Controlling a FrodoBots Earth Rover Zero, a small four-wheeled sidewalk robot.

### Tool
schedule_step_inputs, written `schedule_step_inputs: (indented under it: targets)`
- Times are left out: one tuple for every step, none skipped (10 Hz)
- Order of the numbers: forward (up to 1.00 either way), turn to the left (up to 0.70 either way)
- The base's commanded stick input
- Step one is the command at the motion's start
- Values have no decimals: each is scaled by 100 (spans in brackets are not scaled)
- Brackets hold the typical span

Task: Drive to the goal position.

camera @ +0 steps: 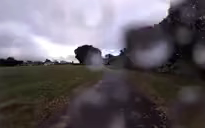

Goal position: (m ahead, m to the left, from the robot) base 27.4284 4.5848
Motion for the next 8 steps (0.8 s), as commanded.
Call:
schedule_step_inputs:
  targets:
    - [70,-14]
    - [70,-14]
    - [70,-14]
    - [70,-14]
    - [70,-14]
    - [70,-14]
    - [70,-14]
    - [70,-14]
